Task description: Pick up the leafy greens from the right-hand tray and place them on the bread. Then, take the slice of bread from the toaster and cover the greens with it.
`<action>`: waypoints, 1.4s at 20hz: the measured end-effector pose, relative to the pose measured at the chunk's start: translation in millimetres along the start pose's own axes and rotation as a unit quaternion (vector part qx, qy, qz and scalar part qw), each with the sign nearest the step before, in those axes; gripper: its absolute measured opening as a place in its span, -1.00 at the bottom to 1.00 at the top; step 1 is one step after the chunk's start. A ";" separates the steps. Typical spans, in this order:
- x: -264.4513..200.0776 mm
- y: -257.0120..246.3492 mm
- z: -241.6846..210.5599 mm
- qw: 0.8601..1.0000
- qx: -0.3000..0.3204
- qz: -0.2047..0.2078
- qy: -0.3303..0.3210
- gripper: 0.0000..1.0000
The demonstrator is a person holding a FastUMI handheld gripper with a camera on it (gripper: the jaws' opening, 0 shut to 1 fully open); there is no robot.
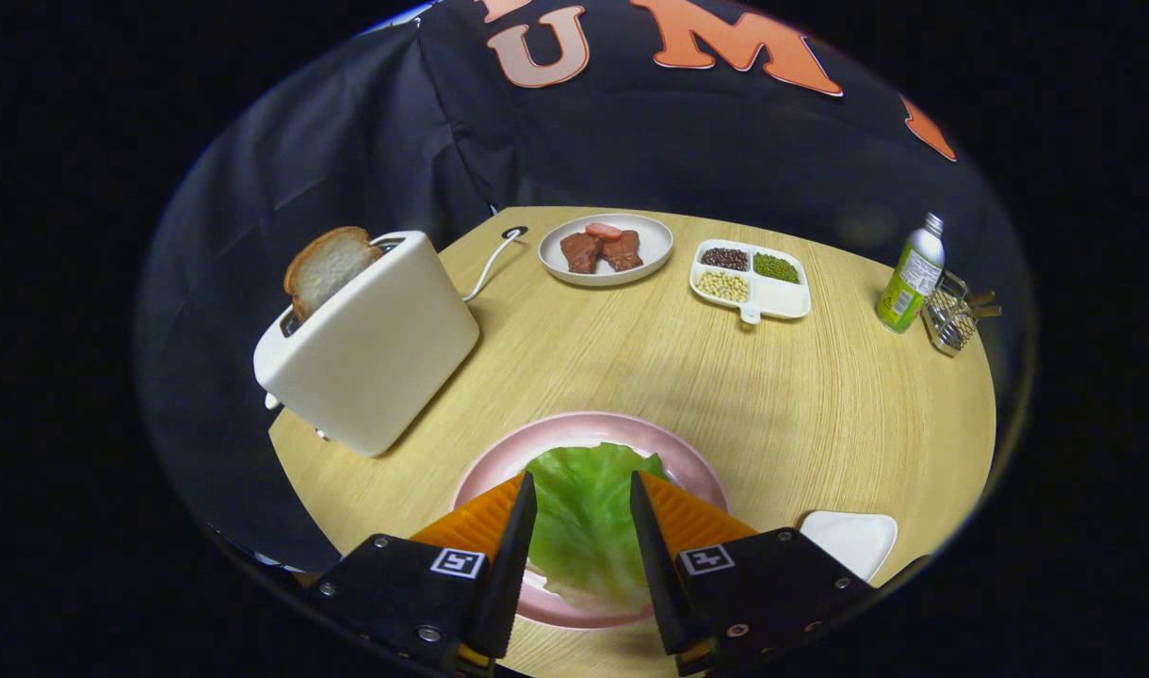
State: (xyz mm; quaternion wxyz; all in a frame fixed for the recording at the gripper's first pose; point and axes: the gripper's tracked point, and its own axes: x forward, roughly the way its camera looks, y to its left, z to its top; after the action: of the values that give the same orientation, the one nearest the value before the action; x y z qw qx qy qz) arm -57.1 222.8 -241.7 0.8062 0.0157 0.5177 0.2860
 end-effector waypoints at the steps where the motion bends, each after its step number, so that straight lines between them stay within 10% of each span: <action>1: -2.0 7.5 8.2 1.000 0.003 0.006 -0.003 0.25; 17: -16.3 144.3 136.9 0.994 0.046 0.102 -0.021 0.67; 28: 26.9 213.0 146.3 0.990 0.024 0.129 0.050 0.51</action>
State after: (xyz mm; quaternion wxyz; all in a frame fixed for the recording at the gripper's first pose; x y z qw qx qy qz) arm -20.3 453.2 -127.7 0.7353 0.0872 0.5576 0.3752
